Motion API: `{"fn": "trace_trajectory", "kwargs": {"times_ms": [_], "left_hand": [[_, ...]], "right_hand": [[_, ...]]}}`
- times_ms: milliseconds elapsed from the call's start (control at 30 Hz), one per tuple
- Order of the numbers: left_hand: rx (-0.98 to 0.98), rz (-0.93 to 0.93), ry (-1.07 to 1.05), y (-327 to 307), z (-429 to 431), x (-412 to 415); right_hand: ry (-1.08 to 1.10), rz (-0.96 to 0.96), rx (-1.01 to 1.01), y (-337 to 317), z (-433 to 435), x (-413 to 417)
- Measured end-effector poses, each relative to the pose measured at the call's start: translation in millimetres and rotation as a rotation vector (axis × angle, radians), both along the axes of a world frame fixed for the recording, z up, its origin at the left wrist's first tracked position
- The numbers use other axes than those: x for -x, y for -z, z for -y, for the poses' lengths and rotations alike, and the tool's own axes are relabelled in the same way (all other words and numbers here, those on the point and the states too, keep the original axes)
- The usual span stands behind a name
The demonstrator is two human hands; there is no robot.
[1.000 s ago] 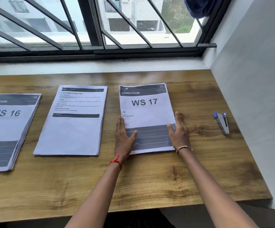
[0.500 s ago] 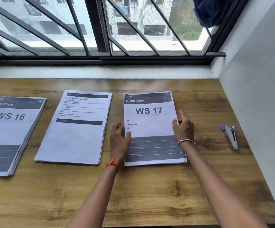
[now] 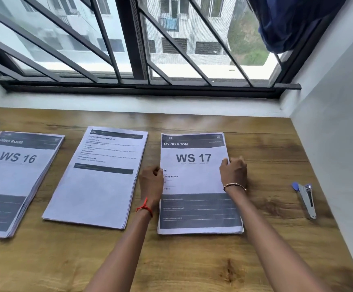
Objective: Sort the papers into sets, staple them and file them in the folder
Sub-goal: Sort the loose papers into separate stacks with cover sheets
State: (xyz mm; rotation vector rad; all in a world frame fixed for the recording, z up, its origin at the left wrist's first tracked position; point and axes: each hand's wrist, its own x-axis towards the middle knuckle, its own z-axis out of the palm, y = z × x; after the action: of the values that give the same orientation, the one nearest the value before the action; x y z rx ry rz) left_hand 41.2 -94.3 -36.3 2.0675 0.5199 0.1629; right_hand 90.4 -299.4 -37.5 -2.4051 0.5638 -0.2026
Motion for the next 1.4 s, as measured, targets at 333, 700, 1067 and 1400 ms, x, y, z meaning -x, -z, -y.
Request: {"fn": "trace_trajectory", "kwargs": {"times_ms": [333,700,1067,1400], "left_hand": [[0.005,-0.006,-0.02,4.9,-7.5,-28.3],[0.05,-0.129,0.092,1.1,-18.5,-76.9],[-0.181,-0.018,0.239,14.7,-9.2,-70.4],[-0.16,-0.055,0.215,5.5,-6.2,-86.9]], "right_hand": [[0.03,0.011,-0.052,-0.5,-0.2,-27.6],[0.004,0.016,-0.038,-3.0,-0.7,-68.2],[-0.796,-0.006,0.265,-12.8,-66.5,-109.8],[-1.009,-0.125,0.362,-12.0,-110.1,-118.2]]}}
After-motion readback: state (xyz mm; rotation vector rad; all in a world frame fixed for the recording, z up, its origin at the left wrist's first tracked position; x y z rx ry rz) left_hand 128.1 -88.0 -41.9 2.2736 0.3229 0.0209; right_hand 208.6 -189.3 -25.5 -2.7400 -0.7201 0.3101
